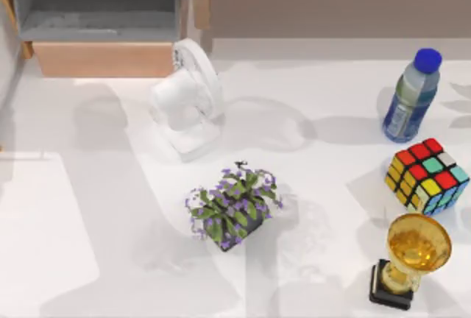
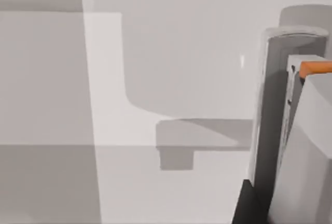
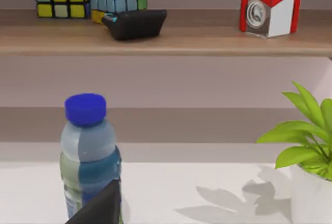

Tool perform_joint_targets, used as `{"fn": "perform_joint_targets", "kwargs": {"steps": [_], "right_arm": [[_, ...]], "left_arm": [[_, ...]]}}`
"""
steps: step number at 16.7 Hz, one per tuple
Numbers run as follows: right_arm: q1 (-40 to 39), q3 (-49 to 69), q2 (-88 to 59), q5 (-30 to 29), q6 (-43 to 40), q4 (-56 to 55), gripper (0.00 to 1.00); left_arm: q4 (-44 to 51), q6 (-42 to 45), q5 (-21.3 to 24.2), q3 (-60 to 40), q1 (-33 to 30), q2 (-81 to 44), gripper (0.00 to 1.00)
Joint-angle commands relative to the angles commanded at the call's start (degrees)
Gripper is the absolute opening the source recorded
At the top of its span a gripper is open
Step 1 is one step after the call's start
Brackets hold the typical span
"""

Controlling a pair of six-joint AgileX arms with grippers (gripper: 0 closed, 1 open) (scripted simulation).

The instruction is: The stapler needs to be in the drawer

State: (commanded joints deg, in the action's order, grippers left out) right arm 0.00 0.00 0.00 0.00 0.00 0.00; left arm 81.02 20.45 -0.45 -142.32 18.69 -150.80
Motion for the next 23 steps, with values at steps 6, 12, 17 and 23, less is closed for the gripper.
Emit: {"fn": "perform_joint_targets", "kwargs": {"steps": [6,12,17,23], "right_arm": [[0.00,0.00,0.00,0.00,0.00,0.00,1.00],[0.00,0.00,0.00,0.00,0.00,0.00,1.00],[0.00,0.00,0.00,0.00,0.00,0.00,1.00],[0.00,0.00,0.00,0.00,0.00,0.00,1.00]], "left_arm": [[-0.02,0.00,0.00,0.03,0.00,0.01,0.23],[-0.02,0.00,0.00,0.03,0.00,0.01,0.68],[-0.02,0.00,0.00,0.03,0.00,0.01,1.00],[-0.02,0.00,0.00,0.03,0.00,0.01,1.00]]}}
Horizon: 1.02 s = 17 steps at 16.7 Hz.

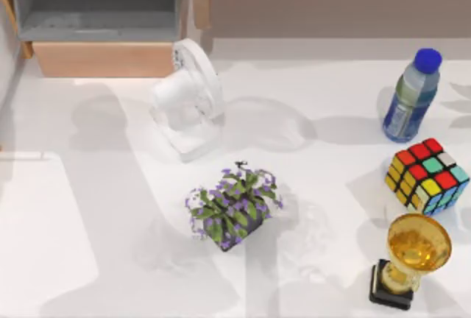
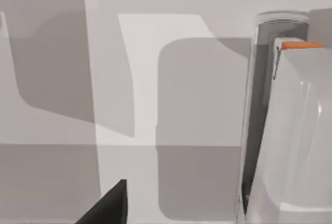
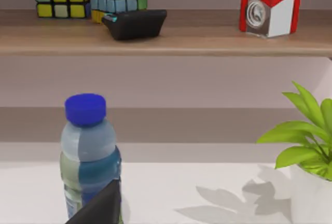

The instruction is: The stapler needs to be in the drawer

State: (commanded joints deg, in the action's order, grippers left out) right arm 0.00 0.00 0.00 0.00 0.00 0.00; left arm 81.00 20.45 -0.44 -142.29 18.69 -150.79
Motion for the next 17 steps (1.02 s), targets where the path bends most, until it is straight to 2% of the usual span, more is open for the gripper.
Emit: {"fn": "perform_joint_targets", "kwargs": {"steps": [5,8,12,17], "right_arm": [[0.00,0.00,0.00,0.00,0.00,0.00,1.00],[0.00,0.00,0.00,0.00,0.00,0.00,1.00],[0.00,0.00,0.00,0.00,0.00,0.00,1.00],[0.00,0.00,0.00,0.00,0.00,0.00,1.00]], "left_arm": [[-1.18,-0.01,0.66,0.75,0.16,1.28,1.00],[-7.49,0.48,3.78,4.07,1.35,7.56,1.00],[-24.37,3.51,9.05,11.50,8.38,17.04,1.00],[-57.98,10.82,16.52,26.51,21.97,21.95,1.00]]}}
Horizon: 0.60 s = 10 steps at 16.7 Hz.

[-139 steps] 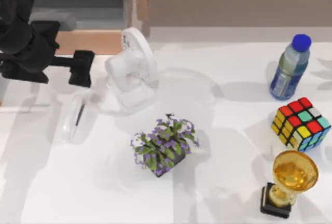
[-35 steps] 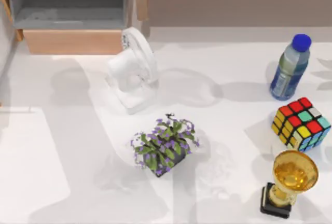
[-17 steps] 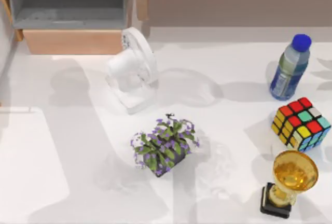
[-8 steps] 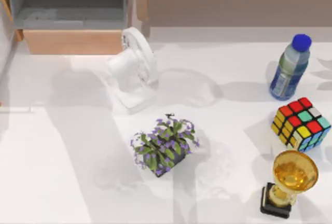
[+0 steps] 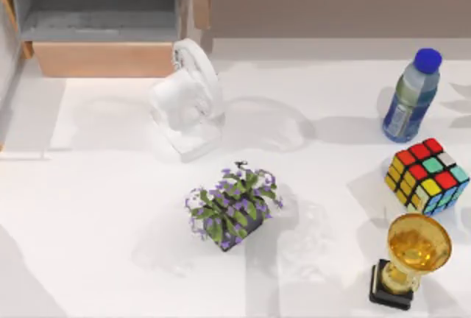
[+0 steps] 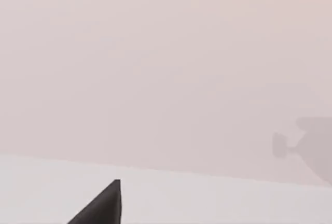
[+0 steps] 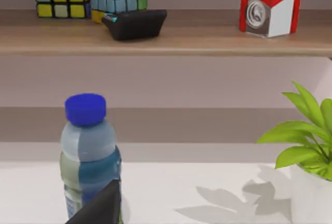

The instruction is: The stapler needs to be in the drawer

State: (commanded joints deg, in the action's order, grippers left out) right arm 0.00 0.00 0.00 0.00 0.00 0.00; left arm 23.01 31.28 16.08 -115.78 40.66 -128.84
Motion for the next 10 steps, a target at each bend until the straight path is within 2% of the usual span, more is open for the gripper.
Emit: {"fn": "perform_joint_targets", "kwargs": {"steps": [6,10], "right_arm": [[0.00,0.00,0.00,0.00,0.00,0.00,1.00],[0.00,0.00,0.00,0.00,0.00,0.00,1.00]], "left_arm": [[-48.36,12.58,10.17,24.87,12.20,2.02,1.00],[-72.00,23.19,15.89,42.97,15.64,4.83,1.00]]}}
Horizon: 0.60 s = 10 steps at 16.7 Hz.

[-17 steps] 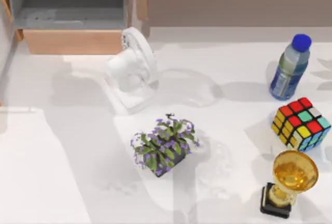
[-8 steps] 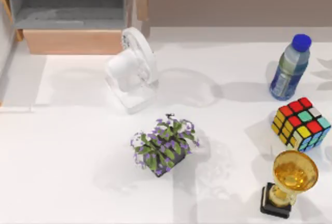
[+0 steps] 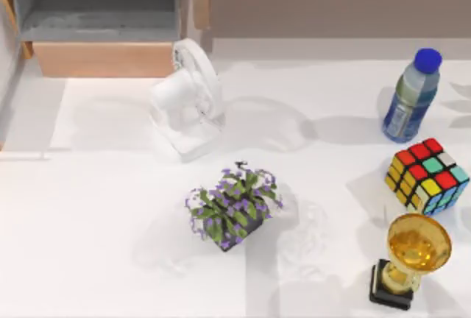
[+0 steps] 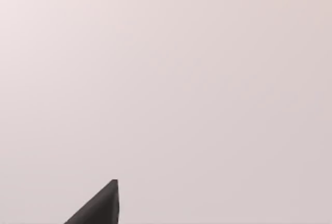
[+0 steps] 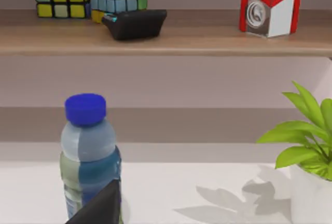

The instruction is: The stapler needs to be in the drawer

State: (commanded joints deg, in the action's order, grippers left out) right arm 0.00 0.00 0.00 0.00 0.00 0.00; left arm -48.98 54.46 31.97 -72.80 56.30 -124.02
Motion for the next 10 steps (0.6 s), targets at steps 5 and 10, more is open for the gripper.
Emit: {"fn": "perform_joint_targets", "kwargs": {"steps": [5,10], "right_arm": [[0.00,0.00,0.00,0.00,0.00,0.00,1.00],[0.00,0.00,0.00,0.00,0.00,0.00,1.00]], "left_arm": [[-19.73,13.96,5.26,21.41,-0.90,2.71,1.00],[-32.03,26.02,8.87,37.25,-6.55,6.00,1.00]]}}
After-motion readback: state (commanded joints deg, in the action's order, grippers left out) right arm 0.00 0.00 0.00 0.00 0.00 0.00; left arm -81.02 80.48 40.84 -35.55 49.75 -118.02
